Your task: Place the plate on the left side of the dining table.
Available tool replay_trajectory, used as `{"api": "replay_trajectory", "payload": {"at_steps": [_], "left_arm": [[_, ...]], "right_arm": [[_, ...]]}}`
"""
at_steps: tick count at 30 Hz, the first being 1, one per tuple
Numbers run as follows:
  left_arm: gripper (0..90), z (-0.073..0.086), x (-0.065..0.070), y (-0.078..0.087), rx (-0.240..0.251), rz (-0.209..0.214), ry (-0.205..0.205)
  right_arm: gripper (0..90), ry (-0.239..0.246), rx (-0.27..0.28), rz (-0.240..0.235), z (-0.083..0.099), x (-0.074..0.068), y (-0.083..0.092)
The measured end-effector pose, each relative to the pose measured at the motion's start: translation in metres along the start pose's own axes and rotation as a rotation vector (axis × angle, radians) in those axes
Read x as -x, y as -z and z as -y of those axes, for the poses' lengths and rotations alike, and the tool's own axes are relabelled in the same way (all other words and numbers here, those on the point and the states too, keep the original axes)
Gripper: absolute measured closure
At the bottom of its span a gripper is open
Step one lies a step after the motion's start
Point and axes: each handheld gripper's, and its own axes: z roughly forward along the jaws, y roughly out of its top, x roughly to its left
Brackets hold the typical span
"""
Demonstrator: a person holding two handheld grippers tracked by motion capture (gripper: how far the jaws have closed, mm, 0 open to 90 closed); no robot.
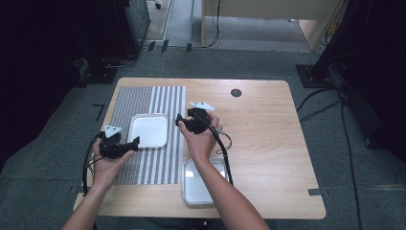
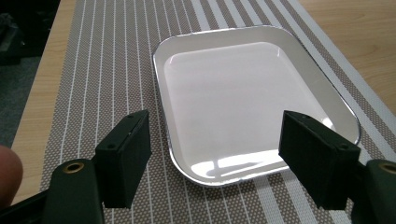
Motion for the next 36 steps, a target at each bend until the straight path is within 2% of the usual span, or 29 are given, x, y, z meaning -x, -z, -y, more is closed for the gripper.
{"api": "replay_trajectory", "payload": {"at_steps": [6, 7, 12, 17, 19, 25, 30, 36], "left_arm": [[25.2, 0.007, 0.003, 0.014, 0.018, 0.012, 0.003], [25.2, 0.008, 0.003, 0.015, 0.02, 0.012, 0.001], [25.2, 0.016, 0.006, 0.025, 0.029, 0.013, -0.009], [25.2, 0.027, 0.006, 0.031, 0.025, 0.009, -0.004], [25.2, 0.031, 0.006, 0.033, 0.024, 0.007, -0.002], [25.2, 0.042, 0.006, 0.039, 0.022, 0.01, 0.001], [25.3, 0.051, 0.007, 0.046, 0.016, 0.044, 0.036], [25.3, 0.063, 0.012, 0.053, 0.017, 0.059, 0.025]], "right_arm": [[28.1, 0.042, -0.003, -0.004, 0.004, 0.007, 0.015], [28.1, 0.059, 0.001, -0.013, 0.006, 0.008, 0.02], [27.2, 0.086, 0.023, -0.01, 0.009, 0.011, 0.034], [23.9, 0.087, 0.012, -0.044, 0.013, 0.018, 0.047], [23.8, 0.08, 0.013, -0.043, 0.015, 0.023, 0.052], [23.5, 0.089, 0.009, -0.031, 0.02, 0.036, 0.064], [23.5, 0.089, 0.019, -0.015, 0.024, 0.051, 0.077], [24.0, 0.069, 0.029, 0.004, 0.029, 0.072, 0.088]]}}
